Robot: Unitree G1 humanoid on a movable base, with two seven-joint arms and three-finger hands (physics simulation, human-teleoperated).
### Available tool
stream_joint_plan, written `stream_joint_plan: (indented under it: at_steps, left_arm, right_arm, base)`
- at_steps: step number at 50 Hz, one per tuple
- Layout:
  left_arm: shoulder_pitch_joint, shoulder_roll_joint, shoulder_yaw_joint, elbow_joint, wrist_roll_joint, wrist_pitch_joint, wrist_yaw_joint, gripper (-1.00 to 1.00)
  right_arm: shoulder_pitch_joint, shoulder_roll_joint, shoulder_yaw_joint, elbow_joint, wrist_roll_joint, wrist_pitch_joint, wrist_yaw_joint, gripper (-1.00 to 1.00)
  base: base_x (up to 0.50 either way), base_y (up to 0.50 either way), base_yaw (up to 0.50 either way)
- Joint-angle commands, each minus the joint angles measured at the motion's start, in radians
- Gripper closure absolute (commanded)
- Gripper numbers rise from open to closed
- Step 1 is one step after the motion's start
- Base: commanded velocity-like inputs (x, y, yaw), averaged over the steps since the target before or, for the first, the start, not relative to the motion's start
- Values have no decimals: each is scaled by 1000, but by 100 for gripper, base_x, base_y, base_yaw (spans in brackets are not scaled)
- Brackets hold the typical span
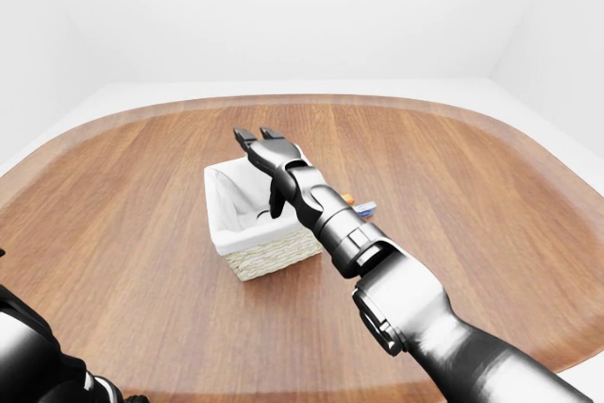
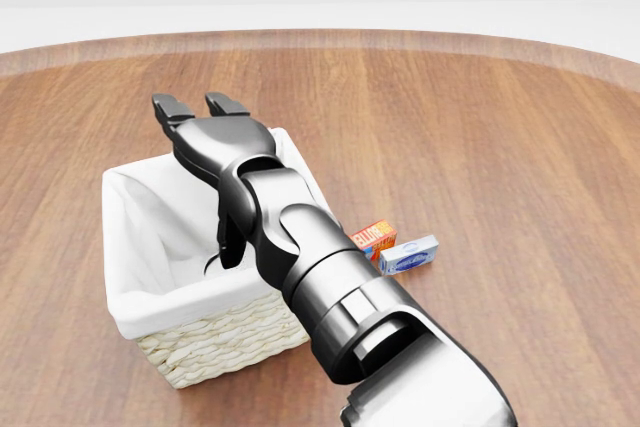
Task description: Pick up the alphabet soup and put it in the basket.
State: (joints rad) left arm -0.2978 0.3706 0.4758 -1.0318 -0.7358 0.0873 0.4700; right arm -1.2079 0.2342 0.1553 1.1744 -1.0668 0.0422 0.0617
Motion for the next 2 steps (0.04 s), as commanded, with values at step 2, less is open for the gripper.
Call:
stream_joint_plan:
  at_steps: [2]
  left_arm:
    - [2,0,-1,1,0,0,0,-100]
  right_arm:
    - [-20,-11,-1,-62,0,19,60,-100]
  base:
    - [0,0,0]
